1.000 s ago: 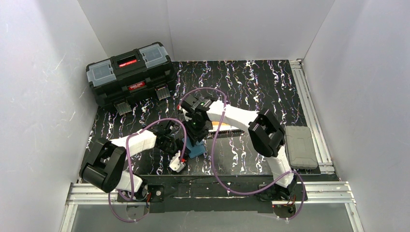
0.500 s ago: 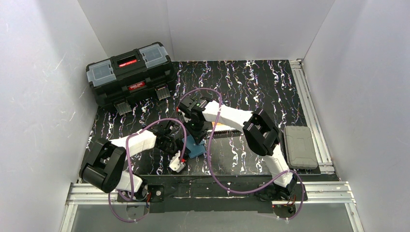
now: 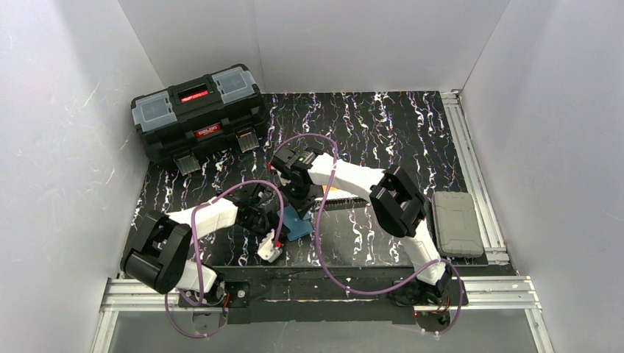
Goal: Put the credit cards into the card holder
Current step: Close the card holder at the center of the board.
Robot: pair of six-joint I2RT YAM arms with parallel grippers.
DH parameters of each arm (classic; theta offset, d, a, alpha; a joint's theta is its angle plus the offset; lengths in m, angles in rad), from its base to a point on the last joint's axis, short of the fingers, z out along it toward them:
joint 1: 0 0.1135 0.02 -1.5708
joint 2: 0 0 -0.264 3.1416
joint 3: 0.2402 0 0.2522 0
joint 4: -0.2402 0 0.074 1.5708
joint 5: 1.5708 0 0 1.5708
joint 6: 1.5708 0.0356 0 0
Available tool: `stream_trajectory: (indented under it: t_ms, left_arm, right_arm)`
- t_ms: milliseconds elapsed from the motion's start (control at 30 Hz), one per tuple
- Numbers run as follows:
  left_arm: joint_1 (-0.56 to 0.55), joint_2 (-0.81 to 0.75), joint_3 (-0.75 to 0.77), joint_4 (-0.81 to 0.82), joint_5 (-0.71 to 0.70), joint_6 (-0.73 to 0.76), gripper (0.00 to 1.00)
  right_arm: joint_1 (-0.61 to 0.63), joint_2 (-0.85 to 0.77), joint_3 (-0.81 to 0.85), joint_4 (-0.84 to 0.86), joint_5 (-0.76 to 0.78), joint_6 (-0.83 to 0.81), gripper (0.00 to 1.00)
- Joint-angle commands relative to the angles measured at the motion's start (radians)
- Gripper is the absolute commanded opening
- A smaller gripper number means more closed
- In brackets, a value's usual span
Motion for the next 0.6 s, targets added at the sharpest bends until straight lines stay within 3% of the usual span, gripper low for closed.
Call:
stream_trajectory:
  t_ms: [0, 133, 567]
  left_arm:
    - [-0.002, -0.014, -0.022, -0.097, -0.022, 0.302, 0.15]
    - [-0.003, -0.015, -0.024, -0.096, -0.02, 0.303, 0.15]
    - [-0.003, -0.011, -0.024, -0.092, -0.019, 0.301, 0.15]
  right_arm:
    - [-0.013, -0.056, 0.008, 0.041, -0.064, 0.01, 0.01]
    - [-0.023, -0.043, 0.009, 0.061, -0.154, 0.017, 0.01]
    - [-0.023, -0.007, 0.002, 0.057, -0.207, 0.004, 0.01]
